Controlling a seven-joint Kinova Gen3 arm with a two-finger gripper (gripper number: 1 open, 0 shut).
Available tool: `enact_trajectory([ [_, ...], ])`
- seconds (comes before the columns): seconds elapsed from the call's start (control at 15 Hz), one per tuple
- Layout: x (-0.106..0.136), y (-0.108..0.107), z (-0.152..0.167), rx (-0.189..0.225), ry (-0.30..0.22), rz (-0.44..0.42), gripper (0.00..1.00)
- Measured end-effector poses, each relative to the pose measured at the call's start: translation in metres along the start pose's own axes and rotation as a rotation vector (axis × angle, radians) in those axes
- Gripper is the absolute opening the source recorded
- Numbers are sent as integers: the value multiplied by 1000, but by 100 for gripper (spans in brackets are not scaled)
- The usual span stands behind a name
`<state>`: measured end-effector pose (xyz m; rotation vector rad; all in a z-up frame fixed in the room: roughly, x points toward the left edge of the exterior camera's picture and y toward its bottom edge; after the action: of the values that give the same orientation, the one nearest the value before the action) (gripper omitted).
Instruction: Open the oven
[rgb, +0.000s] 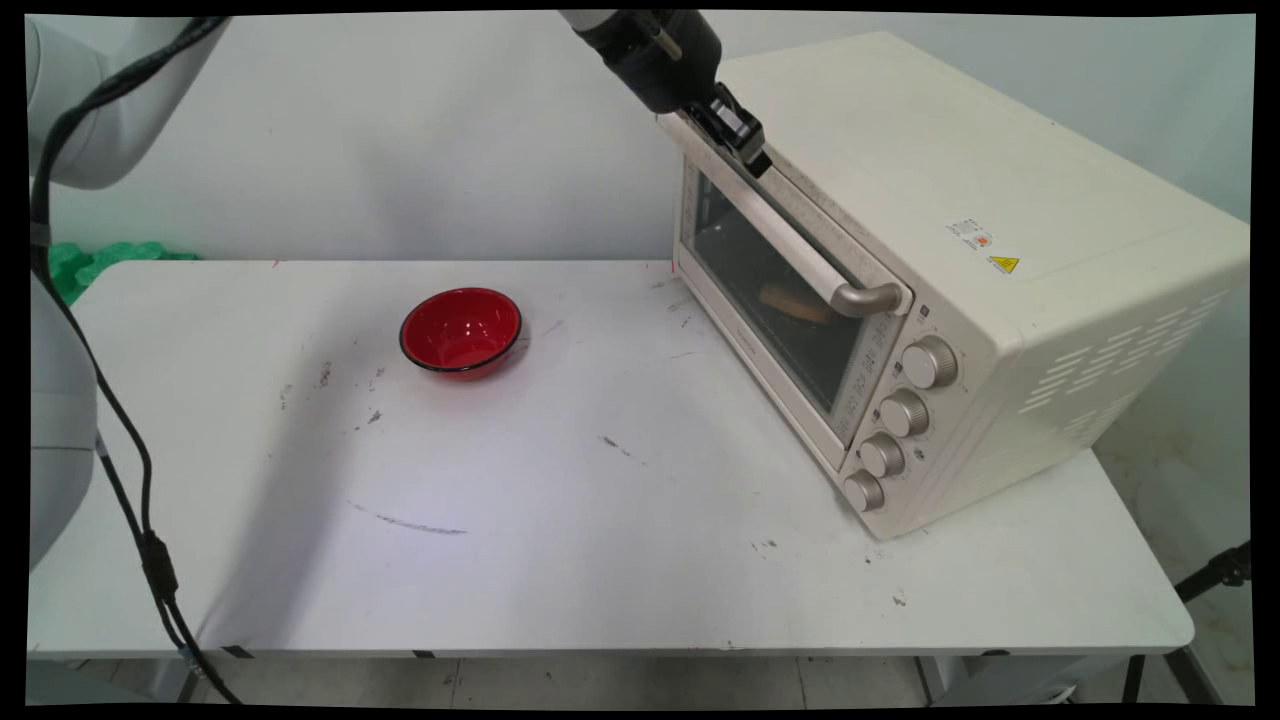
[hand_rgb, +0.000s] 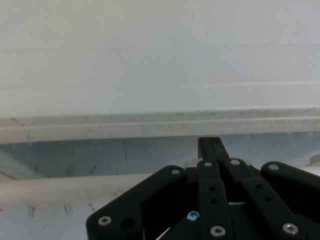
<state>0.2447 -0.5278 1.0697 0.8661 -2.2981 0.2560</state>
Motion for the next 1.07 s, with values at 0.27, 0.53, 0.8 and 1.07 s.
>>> enact_trajectory([
  [0.27,-5,0,5,-2,-8,13,0],
  [0.53,-13,2,10,-7,-16,24,0],
  [0.8,-24,4,12,-9,-28,33,0],
  [1.07,-45,5,9,-7,-39,44,0],
])
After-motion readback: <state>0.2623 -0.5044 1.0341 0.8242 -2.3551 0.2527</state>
